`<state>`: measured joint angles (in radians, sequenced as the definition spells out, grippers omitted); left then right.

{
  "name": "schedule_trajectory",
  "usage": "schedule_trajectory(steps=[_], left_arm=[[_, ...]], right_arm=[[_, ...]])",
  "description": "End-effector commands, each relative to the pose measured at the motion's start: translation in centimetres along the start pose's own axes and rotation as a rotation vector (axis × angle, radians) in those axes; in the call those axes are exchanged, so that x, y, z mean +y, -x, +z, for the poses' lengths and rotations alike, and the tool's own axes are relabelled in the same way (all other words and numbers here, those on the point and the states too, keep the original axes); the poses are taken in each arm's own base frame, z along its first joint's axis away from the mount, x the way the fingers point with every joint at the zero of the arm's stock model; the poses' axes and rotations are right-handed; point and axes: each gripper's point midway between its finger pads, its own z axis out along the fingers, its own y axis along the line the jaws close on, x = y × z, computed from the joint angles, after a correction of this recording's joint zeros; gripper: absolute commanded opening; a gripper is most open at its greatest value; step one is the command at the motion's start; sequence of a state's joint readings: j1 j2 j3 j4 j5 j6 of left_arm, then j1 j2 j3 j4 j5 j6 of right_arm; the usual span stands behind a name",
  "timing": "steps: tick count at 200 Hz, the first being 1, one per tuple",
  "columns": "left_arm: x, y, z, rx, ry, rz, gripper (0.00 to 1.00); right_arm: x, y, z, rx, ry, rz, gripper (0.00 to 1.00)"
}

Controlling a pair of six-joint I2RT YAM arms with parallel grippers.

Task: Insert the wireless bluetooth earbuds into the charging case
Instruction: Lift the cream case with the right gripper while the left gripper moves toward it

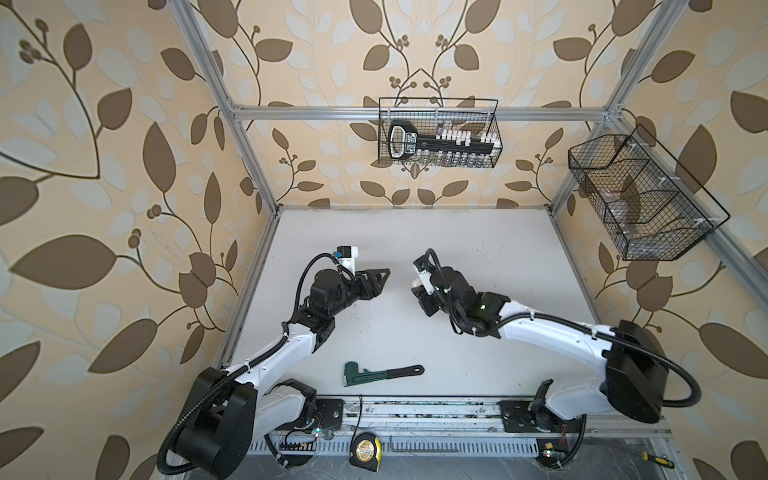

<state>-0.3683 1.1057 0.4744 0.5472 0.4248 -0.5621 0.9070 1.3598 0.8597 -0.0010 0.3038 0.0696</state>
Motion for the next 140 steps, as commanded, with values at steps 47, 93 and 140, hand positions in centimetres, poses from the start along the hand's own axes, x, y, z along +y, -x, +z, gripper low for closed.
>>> schedule_trajectory(steps=[47,93,140], left_arm=[[-8.4,1.1,-3.0,-0.105,-0.347,0.271,0.63],[-10.4,-0.1,-2.4,-0.028,-0.450,0.296,0.54],[-12.0,-2.3,-1.5,0.083,-0.471,0.366,0.49]], right_arm=[[-0.8,2.1,-9.0,-0.524,-0.153,-0.294,0.27],[-1.0,1.9,-10.6,-0.600,-0.156,-0.362,0.24],[-1.9,1.0,-9.5,-0.567,-0.197,-0.356,0.22]])
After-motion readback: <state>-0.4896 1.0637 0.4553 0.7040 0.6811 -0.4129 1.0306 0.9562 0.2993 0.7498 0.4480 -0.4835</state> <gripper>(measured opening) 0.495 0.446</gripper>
